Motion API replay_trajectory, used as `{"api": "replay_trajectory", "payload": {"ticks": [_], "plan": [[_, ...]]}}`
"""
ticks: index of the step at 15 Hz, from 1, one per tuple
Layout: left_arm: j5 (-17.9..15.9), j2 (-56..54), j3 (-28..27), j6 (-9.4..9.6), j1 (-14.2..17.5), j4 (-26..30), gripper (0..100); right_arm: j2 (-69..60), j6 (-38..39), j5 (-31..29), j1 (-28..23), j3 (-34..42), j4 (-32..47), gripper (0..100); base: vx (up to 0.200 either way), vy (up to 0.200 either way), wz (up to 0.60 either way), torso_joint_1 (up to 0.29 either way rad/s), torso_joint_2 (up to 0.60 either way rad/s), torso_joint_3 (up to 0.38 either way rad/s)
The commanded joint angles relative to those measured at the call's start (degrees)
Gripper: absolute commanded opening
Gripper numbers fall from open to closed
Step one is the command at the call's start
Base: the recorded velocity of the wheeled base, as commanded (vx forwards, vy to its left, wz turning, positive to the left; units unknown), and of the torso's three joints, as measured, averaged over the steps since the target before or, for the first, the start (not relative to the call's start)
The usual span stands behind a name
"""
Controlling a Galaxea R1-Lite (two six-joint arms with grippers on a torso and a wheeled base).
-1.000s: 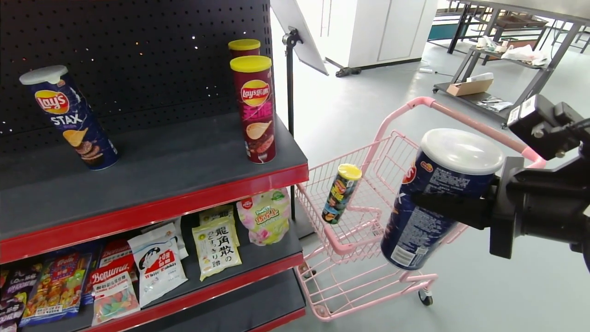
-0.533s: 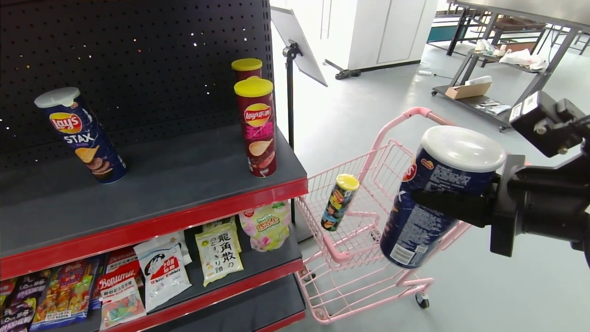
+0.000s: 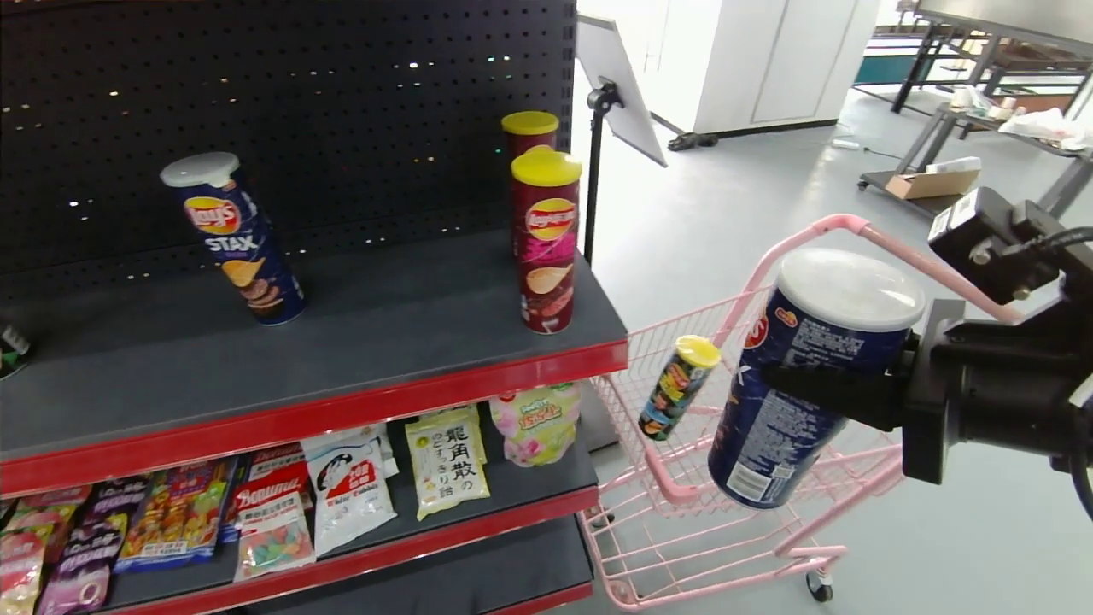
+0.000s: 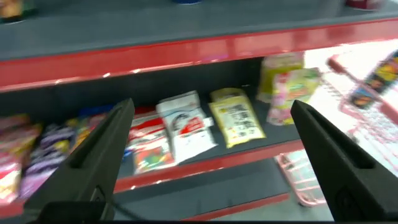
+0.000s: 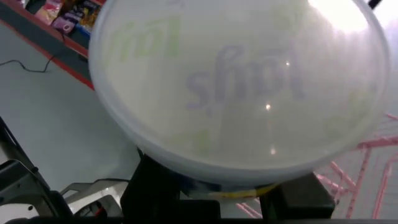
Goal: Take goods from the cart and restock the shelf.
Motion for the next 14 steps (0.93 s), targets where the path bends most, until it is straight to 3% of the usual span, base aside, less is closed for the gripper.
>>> {"api": "replay_trajectory", "payload": {"ticks": [1,5,14], "plan": [[0.00,0.07,0.00,-0.02,0.06,-0.02,100,0.01,-0.06,0.06,0.02,0.51,-0.28,0,0.000,0.000,0.60,0.017,0.00,-0.002],[-0.09,0.07,0.00,-0.02,0.06,-0.02,100,-0.60,-0.41,0.06,-0.06,2.80,-0.72,0,0.000,0.000,0.15,0.002,0.00,0.001],[-0.09,0.07,0.00,-0.02,0.06,-0.02,100,-2.01,-0.59,1.64,2.49,5.52,-4.76,0,0.000,0.200,0.00,0.003,0.00,0.003]]}}
